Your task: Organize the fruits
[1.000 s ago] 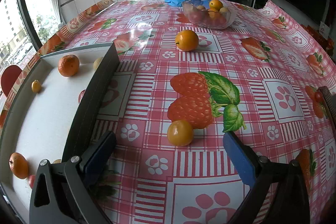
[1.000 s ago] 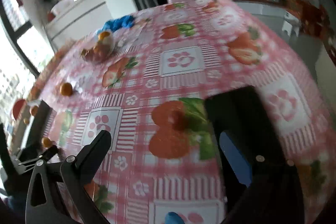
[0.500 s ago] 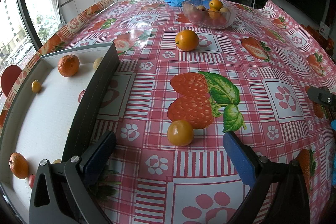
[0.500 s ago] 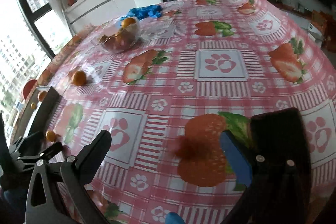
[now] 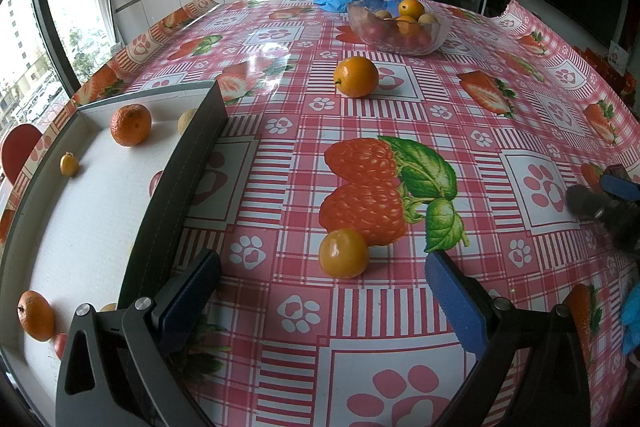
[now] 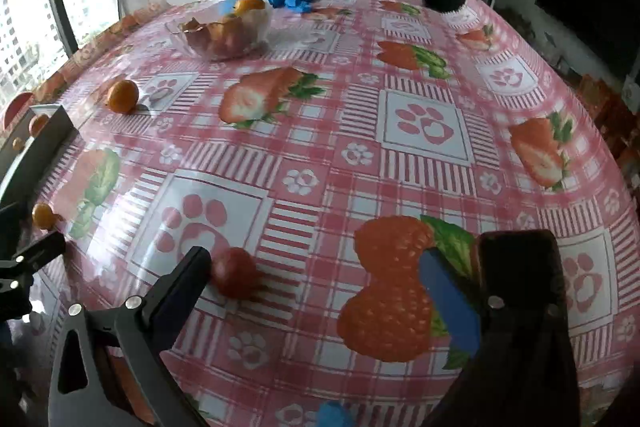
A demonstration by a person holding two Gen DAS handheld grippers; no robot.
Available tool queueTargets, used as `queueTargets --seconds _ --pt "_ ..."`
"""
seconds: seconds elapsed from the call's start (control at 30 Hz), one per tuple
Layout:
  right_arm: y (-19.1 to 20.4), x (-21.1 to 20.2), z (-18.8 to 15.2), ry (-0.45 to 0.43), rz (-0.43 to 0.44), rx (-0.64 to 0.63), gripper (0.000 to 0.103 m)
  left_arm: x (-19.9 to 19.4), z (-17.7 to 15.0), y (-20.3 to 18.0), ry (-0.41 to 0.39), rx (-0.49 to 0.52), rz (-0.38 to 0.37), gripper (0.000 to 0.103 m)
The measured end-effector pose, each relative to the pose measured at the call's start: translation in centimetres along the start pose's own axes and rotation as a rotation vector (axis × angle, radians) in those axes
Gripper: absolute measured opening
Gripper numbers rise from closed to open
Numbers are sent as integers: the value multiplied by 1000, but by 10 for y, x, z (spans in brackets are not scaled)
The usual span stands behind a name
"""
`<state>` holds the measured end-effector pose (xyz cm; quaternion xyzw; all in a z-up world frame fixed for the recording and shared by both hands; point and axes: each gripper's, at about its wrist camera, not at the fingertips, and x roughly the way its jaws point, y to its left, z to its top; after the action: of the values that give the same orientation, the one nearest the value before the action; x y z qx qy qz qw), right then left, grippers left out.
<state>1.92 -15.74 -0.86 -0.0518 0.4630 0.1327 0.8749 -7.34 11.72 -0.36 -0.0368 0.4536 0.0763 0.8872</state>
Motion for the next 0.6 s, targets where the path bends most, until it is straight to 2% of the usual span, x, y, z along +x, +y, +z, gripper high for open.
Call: queueTargets --seconds 0.6 --pt "5 -1 -1 -3 -21 25 103 0 0 0 0 0 0 102"
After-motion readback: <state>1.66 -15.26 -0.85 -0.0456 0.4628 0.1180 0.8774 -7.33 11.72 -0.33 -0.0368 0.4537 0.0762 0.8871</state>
